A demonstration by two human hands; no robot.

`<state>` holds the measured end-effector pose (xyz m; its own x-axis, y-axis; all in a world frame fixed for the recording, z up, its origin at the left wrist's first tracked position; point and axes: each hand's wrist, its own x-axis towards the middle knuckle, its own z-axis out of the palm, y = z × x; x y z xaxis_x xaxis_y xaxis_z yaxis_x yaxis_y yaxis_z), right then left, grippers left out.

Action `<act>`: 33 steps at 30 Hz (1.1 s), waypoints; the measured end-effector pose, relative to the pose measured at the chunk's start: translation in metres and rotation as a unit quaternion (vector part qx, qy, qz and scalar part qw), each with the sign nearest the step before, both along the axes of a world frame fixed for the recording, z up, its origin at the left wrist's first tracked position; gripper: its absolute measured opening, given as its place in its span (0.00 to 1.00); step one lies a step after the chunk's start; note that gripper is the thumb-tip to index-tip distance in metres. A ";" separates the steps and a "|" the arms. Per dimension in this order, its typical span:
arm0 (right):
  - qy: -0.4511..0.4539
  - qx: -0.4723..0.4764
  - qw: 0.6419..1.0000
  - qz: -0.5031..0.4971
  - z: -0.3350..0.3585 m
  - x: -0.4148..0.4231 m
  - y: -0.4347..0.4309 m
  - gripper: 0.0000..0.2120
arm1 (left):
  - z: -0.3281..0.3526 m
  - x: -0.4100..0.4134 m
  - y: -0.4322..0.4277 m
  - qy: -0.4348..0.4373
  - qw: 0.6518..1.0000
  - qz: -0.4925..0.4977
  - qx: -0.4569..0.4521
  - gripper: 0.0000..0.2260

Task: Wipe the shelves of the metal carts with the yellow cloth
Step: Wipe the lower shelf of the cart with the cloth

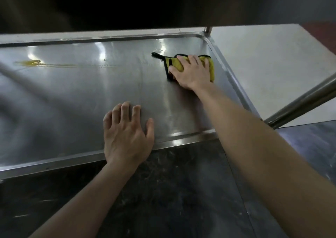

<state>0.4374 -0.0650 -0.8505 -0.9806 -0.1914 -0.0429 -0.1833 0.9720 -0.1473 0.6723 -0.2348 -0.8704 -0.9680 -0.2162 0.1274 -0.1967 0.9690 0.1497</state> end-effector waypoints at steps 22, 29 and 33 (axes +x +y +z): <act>0.020 -0.005 1.000 0.017 -0.006 0.117 0.108 0.37 | 0.001 0.006 0.006 0.018 1.000 0.009 0.010 0.25; 0.015 0.004 1.000 0.008 -0.006 0.080 0.096 0.36 | 0.001 0.004 0.006 0.016 1.000 0.007 0.005 0.25; -0.041 -0.003 0.999 -0.019 0.006 -0.025 0.049 0.37 | 0.001 0.002 0.005 0.015 1.000 0.006 0.006 0.25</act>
